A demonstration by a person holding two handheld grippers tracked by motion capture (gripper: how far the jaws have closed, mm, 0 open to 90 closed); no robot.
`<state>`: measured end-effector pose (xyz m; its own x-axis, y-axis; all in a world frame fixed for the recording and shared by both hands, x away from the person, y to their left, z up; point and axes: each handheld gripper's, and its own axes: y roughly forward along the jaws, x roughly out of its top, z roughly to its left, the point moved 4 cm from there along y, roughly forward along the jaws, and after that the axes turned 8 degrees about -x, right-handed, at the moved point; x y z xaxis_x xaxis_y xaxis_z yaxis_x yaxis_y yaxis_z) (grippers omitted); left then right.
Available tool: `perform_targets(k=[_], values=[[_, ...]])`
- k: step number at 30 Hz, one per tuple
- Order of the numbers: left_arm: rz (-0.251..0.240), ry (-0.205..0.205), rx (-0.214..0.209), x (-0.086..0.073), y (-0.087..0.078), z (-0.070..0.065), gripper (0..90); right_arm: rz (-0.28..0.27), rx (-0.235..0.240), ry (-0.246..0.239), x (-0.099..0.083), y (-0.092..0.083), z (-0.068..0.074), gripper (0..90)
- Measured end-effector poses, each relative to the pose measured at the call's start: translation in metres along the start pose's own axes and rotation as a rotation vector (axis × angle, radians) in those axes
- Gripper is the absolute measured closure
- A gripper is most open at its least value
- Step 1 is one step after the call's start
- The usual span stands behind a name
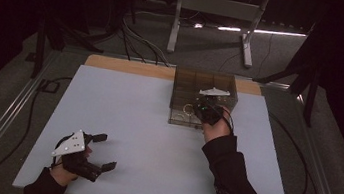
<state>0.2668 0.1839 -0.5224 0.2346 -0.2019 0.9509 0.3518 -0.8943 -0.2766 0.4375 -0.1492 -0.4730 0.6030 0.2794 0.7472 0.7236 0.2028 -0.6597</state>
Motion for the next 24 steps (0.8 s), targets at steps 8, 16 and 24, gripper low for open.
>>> perform_targets(k=[8,16,24], values=[[0.0,-0.001,-0.001,0.0,0.0,0.0,0.5,0.014,0.005,0.02,0.0,0.016,0.003,86.8],[-0.008,-0.004,-0.003,0.0,-0.001,0.0,0.5,0.035,0.0,0.022,-0.003,0.031,0.009,86.7],[-0.007,-0.003,-0.003,0.0,-0.001,0.0,0.5,0.056,-0.012,0.02,-0.008,0.04,0.01,86.7]])
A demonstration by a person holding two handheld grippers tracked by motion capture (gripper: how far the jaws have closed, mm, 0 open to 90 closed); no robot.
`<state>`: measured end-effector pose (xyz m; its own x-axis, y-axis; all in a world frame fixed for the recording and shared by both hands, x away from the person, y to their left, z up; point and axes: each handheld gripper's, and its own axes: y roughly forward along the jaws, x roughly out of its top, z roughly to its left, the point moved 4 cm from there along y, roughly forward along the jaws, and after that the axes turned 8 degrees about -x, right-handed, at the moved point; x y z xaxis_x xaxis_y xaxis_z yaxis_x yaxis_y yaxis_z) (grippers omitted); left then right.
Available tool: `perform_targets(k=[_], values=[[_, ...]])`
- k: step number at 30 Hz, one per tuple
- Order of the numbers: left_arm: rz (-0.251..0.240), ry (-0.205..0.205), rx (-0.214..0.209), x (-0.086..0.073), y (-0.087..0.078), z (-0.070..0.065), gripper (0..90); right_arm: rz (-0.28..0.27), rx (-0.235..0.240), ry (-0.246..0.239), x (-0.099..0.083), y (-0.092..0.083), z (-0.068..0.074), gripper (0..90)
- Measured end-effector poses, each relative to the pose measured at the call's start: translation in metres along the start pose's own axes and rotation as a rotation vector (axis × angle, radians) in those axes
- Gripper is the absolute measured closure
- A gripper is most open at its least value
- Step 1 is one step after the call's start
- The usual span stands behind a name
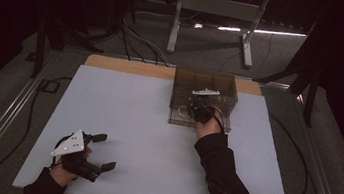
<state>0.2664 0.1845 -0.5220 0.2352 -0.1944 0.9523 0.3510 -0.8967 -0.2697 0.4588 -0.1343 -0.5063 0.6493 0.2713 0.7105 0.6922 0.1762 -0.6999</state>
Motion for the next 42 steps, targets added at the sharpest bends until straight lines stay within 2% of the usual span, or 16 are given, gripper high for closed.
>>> perform_targets(k=[9,10,11,16,17,23,25,26,32,33,34,35,37,40,41,42], values=[[0.002,0.002,0.0,0.0,0.0,0.0,0.5,0.008,-0.001,-0.011,-0.002,0.002,0.001,86.1],[0.002,0.0,0.001,0.0,0.0,0.0,0.5,0.009,0.001,-0.012,-0.002,0.002,0.001,82.6],[0.002,-0.001,0.001,0.0,0.0,0.0,0.5,0.013,0.015,-0.011,-0.002,0.003,0.001,75.1],[0.002,-0.001,0.001,0.0,0.0,0.0,0.6,0.01,0.024,-0.016,-0.001,0.0,0.003,67.5],[0.001,-0.001,0.001,0.0,0.0,0.0,0.5,0.003,0.03,-0.027,-0.001,-0.003,0.005,63.4],[0.002,0.0,0.003,0.0,0.0,0.0,0.5,-0.021,0.057,-0.02,0.0,-0.012,0.006,54.7],[0.002,0.0,0.002,0.0,0.0,0.0,0.5,-0.027,0.085,-0.022,0.0,-0.016,0.008,46.1],[0.002,0.0,0.002,0.0,0.0,0.0,0.5,-0.027,0.085,-0.022,0.0,-0.016,0.008,46.1],[0.002,0.003,-0.002,0.001,0.002,0.0,0.5,-0.02,0.144,-0.018,-0.001,-0.021,0.017,27.9],[0.002,0.003,-0.002,0.001,0.002,0.0,0.5,-0.02,0.144,-0.018,-0.001,-0.021,0.017,27.9],[0.002,0.002,-0.002,0.001,0.002,0.0,0.5,-0.02,0.153,-0.017,-0.001,-0.021,0.018,24.5],[0.002,0.002,0.0,0.001,0.002,0.001,0.5,-0.021,0.177,-0.028,-0.001,-0.023,0.021,15.5],[0.0,-0.001,0.001,0.001,0.001,0.001,0.5,-0.028,0.2,-0.036,-0.001,-0.026,0.024,14.7],[-0.003,0.0,0.001,0.002,0.001,0.001,0.5,-0.03,0.209,-0.04,-0.001,-0.028,0.026,14.0],[-0.003,0.001,0.001,0.002,0.002,0.001,0.5,-0.035,0.243,-0.051,-0.001,-0.03,0.028,9.9],[-0.003,0.002,0.002,0.002,0.002,0.001,0.6,-0.036,0.25,-0.06,-0.001,-0.031,0.03,7.5]])
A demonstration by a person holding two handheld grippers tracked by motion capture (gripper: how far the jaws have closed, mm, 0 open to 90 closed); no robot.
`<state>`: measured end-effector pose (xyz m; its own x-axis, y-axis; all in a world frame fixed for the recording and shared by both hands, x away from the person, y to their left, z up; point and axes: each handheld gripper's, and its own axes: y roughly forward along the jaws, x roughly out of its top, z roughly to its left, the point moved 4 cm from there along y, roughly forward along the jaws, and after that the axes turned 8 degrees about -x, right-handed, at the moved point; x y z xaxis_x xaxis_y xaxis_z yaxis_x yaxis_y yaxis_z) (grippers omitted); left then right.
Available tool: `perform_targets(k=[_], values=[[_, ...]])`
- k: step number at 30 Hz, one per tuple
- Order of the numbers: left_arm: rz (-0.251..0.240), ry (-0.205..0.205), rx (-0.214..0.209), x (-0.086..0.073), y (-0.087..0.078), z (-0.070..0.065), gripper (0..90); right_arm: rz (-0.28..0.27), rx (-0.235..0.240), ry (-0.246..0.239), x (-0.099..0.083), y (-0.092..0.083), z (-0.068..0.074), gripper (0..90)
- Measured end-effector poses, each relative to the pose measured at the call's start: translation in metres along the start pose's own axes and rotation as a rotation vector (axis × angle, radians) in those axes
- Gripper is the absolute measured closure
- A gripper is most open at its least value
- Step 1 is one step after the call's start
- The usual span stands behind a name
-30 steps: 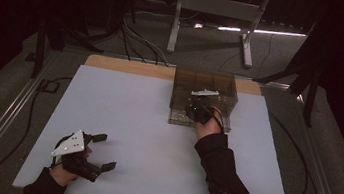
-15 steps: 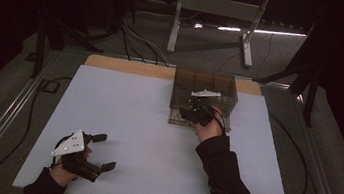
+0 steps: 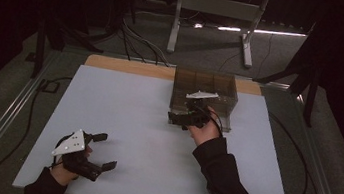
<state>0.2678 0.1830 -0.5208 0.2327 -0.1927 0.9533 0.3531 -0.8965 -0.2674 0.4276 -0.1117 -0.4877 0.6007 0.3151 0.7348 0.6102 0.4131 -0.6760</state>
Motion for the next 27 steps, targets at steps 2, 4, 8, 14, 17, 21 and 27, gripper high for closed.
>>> perform_targets(k=[2,4,8,14,17,21,27], values=[[0.001,0.0,0.001,0.0,0.0,0.0,0.5,-0.004,0.022,-0.018,0.001,-0.001,0.003,1.4],[0.002,0.002,0.004,0.0,-0.001,0.0,0.5,-0.019,0.03,-0.029,0.003,-0.002,0.006,0.4],[-0.001,-0.003,0.006,0.0,-0.002,0.0,0.5,-0.043,0.037,-0.047,0.007,-0.005,0.01,0.0],[0.005,-0.004,0.004,-0.002,-0.002,0.0,0.5,-0.068,0.04,-0.084,0.011,-0.011,0.016,0.0],[0.005,-0.004,0.002,-0.002,-0.002,-0.001,0.5,-0.067,0.053,-0.089,0.011,-0.015,0.018,0.0],[0.006,0.002,0.002,-0.002,-0.002,-0.001,0.5,-0.071,0.062,-0.105,0.009,-0.019,0.02,0.0],[0.005,0.002,-0.004,-0.002,-0.001,-0.001,0.5,-0.088,0.081,-0.098,0.004,-0.025,0.02,0.0]])
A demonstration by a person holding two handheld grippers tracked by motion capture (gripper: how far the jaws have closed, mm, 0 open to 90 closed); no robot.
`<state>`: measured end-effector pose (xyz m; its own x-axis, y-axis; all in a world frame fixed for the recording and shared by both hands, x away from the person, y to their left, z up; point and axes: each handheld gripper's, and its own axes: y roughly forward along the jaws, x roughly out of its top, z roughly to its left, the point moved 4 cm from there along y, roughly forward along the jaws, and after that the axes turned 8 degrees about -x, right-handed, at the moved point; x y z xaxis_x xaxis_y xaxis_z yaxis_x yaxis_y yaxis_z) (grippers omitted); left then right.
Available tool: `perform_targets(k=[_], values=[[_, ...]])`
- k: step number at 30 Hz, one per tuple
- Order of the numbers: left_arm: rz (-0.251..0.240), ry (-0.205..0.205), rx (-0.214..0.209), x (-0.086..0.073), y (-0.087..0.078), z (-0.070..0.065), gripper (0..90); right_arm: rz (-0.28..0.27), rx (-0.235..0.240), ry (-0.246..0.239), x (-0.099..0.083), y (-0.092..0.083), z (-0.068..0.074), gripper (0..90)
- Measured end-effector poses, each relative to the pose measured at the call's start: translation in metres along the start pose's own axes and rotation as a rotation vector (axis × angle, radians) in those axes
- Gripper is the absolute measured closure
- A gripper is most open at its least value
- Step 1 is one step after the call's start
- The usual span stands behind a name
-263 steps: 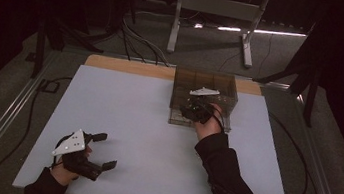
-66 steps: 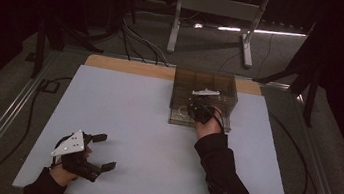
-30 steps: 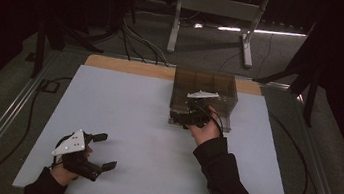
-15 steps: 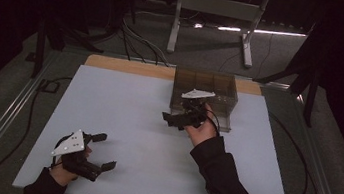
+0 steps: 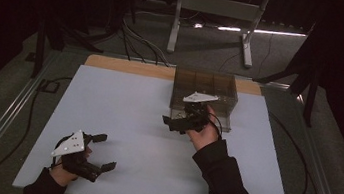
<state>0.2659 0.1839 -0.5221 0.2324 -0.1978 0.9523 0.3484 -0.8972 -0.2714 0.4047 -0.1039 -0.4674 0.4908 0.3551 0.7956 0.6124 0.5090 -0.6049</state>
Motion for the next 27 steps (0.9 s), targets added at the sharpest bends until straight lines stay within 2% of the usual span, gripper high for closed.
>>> perform_targets(k=[6,9,13,14,21,27], values=[[-0.002,0.0,0.004,0.0,-0.002,0.0,0.5,0.019,0.005,-0.017,-0.012,-0.001,-0.001,0.0],[-0.002,0.0,0.004,0.0,-0.002,0.0,0.5,0.029,0.02,-0.016,-0.023,-0.001,-0.001,0.0],[0.0,0.001,0.001,0.0,0.0,0.0,0.5,0.011,0.022,-0.021,-0.033,-0.002,0.0,0.0],[0.001,0.001,0.001,0.0,0.0,0.0,0.5,0.003,0.041,-0.018,-0.04,-0.003,0.0,0.0],[0.001,0.001,0.001,0.0,0.0,-0.001,0.5,-0.009,0.068,-0.016,-0.067,-0.008,0.001,0.0],[0.002,0.001,0.0,0.0,-0.001,0.0,0.6,-0.001,0.062,-0.028,-0.087,-0.016,-0.003,0.0]])
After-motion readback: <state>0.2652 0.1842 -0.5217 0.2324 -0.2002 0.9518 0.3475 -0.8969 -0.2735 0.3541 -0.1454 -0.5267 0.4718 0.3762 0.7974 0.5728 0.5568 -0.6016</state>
